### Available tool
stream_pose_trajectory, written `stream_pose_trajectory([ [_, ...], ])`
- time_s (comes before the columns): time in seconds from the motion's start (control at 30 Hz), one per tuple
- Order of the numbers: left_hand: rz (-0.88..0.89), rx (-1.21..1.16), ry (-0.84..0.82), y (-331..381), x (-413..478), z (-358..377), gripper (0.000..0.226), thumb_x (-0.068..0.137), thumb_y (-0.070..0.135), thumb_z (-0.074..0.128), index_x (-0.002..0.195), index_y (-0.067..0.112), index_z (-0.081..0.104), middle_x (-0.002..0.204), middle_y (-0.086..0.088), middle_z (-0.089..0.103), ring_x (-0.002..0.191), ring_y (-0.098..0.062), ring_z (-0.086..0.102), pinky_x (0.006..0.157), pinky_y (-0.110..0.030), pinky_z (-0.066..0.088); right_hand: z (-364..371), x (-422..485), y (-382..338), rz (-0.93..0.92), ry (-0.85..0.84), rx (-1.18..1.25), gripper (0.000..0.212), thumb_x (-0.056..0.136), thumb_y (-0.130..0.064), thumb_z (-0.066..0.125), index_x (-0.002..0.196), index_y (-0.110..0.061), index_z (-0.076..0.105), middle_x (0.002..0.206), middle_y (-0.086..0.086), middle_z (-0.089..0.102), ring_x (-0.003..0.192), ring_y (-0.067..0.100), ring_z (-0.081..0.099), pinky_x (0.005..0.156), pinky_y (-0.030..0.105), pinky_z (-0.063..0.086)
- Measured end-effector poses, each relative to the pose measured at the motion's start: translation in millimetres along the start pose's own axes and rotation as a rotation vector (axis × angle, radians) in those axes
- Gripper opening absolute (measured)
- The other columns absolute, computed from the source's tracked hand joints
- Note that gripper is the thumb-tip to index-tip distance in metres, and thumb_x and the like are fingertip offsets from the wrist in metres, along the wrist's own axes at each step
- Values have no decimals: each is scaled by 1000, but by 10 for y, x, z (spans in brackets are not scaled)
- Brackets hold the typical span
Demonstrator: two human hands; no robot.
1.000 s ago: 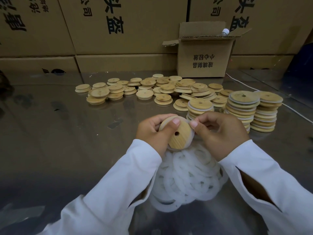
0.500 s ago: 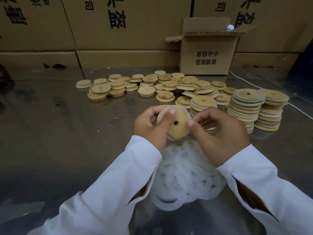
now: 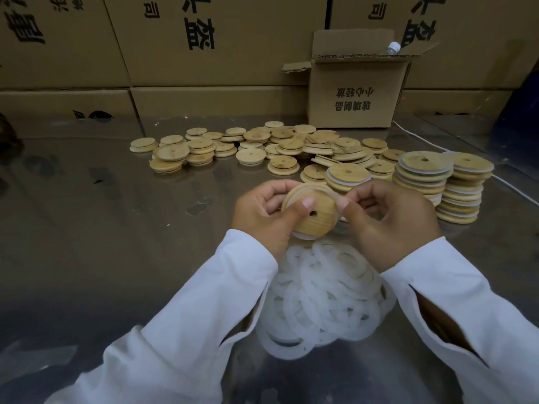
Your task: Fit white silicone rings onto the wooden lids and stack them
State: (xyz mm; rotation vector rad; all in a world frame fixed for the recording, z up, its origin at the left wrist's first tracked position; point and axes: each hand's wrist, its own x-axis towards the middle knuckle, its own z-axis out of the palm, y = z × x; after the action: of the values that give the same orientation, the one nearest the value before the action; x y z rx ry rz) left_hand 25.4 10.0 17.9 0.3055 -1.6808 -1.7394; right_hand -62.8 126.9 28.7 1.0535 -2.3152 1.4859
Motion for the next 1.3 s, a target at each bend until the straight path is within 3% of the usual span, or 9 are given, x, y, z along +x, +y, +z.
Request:
stream_pose_trajectory([
  [0.27, 34, 20, -8, 62, 10, -36, 15, 79, 0, 65, 86, 13, 65, 68, 5, 71, 65, -8, 67, 60, -17, 53, -35, 43, -15, 53, -116, 137, 16, 81, -18, 63, 67, -24, 61, 68, -6, 62, 65, 8, 56, 57, 6, 41],
  [0.43, 32, 22, 19, 52, 17, -32, 14, 80, 2, 65, 86, 15, 65, 67, 7, 71, 64, -6, 67, 57, -15, 51, -36, 42, -30, 83, -179, 251, 15, 83, -11, 61, 69, -17, 61, 61, 0, 63, 53, 4, 58, 53, 8, 45],
  [0.63, -40, -24, -13, 40, 29, -57, 14, 80, 3, 65, 90, 12, 66, 70, 4, 72, 67, -8, 68, 58, -18, 53, -35, 36, -18, 76, -171, 256, 21, 83, -7, 61, 67, -21, 59, 58, -3, 62, 51, 3, 57, 54, 11, 47],
  [0.73, -110, -81, -38, 21, 45, -74, 14, 79, 4, 64, 91, 10, 66, 76, -2, 73, 71, -14, 69, 66, -25, 58, -47, 30, -23, 70, -172, 261, 22, 82, -6, 61, 66, -21, 59, 59, -2, 62, 52, 5, 57, 54, 11, 47],
  [1.03, -151, -80, -17, 3, 77, -126, 13, 78, 7, 65, 90, 13, 68, 79, -4, 74, 74, -16, 69, 70, -30, 57, -33, 24, -76, 0, -180, 165, 24, 82, -7, 62, 67, -25, 56, 64, -1, 60, 65, 23, 61, 67, 33, 52],
  [1.17, -165, -103, -16, 8, 92, -139, 13, 74, 9, 67, 87, 14, 68, 78, -4, 74, 74, -16, 70, 68, -28, 58, -37, 20, -92, -6, -175, 168, 23, 83, -8, 62, 68, -25, 55, 65, 0, 61, 64, 21, 61, 65, 32, 52],
  [1.3, -181, -154, -31, 11, 91, -132, 27, 61, 18, 68, 87, 12, 68, 78, -6, 74, 73, -16, 70, 65, -26, 58, -37, 8, -101, 13, -173, 223, 21, 83, -7, 61, 69, -23, 57, 64, -1, 61, 56, 9, 57, 58, 19, 50],
])
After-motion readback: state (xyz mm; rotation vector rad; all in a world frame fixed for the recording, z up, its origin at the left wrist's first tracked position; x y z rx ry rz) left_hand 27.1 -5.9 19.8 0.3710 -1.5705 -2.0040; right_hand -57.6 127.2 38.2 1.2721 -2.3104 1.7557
